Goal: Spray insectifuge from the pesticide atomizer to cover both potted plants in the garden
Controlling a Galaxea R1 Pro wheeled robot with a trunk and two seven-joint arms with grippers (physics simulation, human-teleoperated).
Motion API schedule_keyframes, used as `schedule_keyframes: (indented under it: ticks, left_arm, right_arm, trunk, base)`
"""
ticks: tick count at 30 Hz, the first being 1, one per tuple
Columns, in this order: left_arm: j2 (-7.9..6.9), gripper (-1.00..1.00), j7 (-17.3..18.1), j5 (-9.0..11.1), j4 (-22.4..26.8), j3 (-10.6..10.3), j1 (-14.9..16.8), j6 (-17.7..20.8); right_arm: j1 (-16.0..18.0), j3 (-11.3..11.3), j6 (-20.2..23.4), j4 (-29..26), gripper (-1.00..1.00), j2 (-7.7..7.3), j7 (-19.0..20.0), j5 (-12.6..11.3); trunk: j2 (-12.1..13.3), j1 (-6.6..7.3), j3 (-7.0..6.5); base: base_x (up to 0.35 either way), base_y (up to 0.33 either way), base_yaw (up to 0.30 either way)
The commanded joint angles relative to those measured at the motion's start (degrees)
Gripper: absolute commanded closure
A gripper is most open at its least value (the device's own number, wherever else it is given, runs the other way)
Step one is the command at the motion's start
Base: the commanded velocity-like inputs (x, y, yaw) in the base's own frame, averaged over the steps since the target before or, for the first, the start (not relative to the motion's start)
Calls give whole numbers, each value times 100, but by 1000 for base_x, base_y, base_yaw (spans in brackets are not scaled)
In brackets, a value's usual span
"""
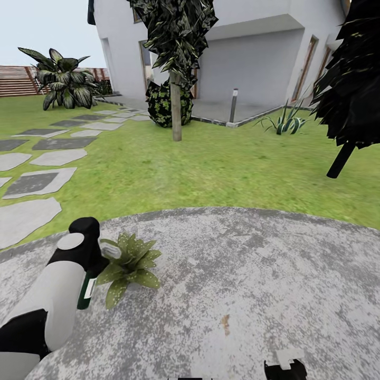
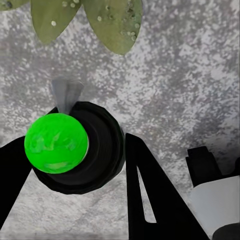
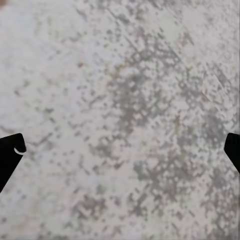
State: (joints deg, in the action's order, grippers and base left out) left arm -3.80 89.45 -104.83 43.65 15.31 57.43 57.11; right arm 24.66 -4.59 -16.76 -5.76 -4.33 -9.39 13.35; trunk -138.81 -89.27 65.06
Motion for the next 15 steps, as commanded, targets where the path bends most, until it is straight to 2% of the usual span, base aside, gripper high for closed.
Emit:
schedule_keyframes:
  ticks: [1,5,9,11,15]
  left_arm:
    - [11,100,55,-55,2,11,-10,62]
    - [43,100,55,-36,-38,45,-36,68]
    - [45,100,55,-5,-35,73,-39,70]
    - [50,100,55,4,-35,76,-39,67]
    - [62,100,55,7,-63,68,-39,64]
  right_arm:
    - [4,-44,-20,10,-100,-7,-12,61]
    - [4,-42,-20,13,-100,-21,-11,63]
    - [4,-42,-20,9,-100,-15,-11,63]
    - [4,-43,-20,1,-100,1,-22,57]
    - [4,-50,-20,-3,-100,10,-27,54]
  trunk:
    - [-2,1,5]
    - [-2,1,5]
    - [-2,1,5]
    - [-2,1,5]
    - [-2,1,4]
  base:
    - [0,0,0]
    - [45,0,0]
    - [247,10,0]
    - [233,122,0]
    - [44,234,-26]
